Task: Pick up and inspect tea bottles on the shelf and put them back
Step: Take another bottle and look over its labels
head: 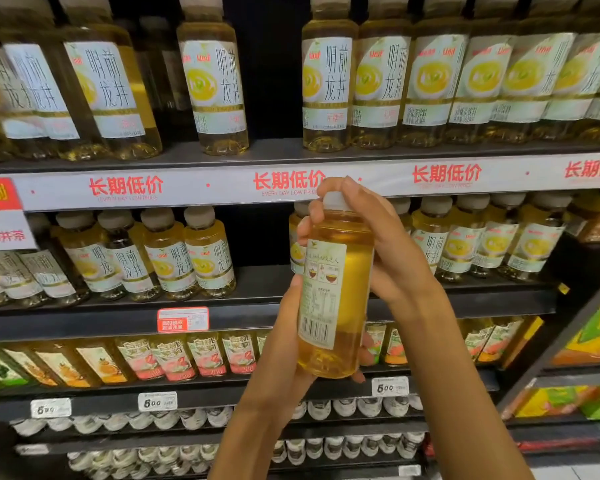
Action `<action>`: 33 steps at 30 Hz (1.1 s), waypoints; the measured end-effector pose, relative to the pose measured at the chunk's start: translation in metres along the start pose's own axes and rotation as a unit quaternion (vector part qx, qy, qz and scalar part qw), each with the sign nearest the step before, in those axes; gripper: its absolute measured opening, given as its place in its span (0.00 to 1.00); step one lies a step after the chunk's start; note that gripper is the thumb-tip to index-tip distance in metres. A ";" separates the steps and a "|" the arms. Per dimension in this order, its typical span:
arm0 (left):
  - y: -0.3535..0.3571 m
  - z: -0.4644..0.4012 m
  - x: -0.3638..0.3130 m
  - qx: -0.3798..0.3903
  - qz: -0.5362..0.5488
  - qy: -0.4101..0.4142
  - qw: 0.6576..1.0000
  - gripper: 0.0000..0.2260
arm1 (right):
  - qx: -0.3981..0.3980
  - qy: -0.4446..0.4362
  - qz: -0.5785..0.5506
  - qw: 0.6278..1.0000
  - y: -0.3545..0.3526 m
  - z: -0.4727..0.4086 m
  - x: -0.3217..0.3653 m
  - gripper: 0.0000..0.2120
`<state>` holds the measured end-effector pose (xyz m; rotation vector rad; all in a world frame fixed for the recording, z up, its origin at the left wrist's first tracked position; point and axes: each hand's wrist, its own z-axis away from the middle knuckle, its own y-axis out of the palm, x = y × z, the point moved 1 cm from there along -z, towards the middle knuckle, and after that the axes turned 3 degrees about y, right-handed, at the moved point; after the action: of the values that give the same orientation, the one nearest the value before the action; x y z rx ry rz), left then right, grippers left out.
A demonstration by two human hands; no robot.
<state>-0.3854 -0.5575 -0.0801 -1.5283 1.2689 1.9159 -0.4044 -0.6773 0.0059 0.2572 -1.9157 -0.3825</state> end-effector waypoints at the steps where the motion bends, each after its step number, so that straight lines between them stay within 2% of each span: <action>1: 0.000 -0.001 -0.001 -0.006 -0.005 0.002 1.000 0.33 | -0.007 -0.005 0.011 1.000 0.000 0.001 0.000 0.09; 6: 0.002 0.003 -0.003 -0.075 -0.073 0.046 0.993 0.33 | -0.061 -0.032 0.149 0.986 0.002 0.001 0.008 0.08; 9: 0.006 0.004 -0.006 -0.090 -0.082 0.066 0.990 0.34 | -0.075 -0.012 0.151 0.986 0.001 -0.001 0.011 0.11; 11: 0.005 0.003 -0.007 -0.088 -0.054 0.063 0.993 0.33 | -0.059 0.012 0.126 0.990 -0.002 -0.002 0.012 0.15; 16: 0.008 0.005 -0.009 0.040 0.072 -0.002 0.997 0.31 | 0.059 0.068 -0.079 0.993 -0.004 -0.001 0.007 0.20; 18: 0.007 0.005 -0.009 0.065 0.074 -0.021 0.995 0.31 | 0.057 0.051 -0.089 0.993 -0.004 -0.001 0.006 0.18; 20: 0.004 0.005 -0.012 0.053 0.043 -0.015 0.998 0.30 | 0.026 0.036 -0.065 0.997 -0.005 0.000 0.008 0.10; 24: 0.003 0.007 -0.022 -0.064 -0.109 0.048 0.991 0.23 | -0.040 -0.013 0.066 0.997 -0.005 0.005 0.020 0.08; 29: 0.017 0.014 -0.026 -0.052 -0.211 0.104 0.971 0.16 | -0.090 -0.020 0.130 0.987 -0.001 0.007 0.022 0.06; 33: 0.019 0.018 -0.025 -0.065 -0.213 0.151 0.963 0.19 | -0.093 -0.007 0.123 0.988 -0.001 0.008 0.020 0.11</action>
<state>-0.4013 -0.5462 -0.0494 -2.0267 0.8378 1.5546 -0.4194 -0.6838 0.0201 -0.1047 -1.8849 -0.3938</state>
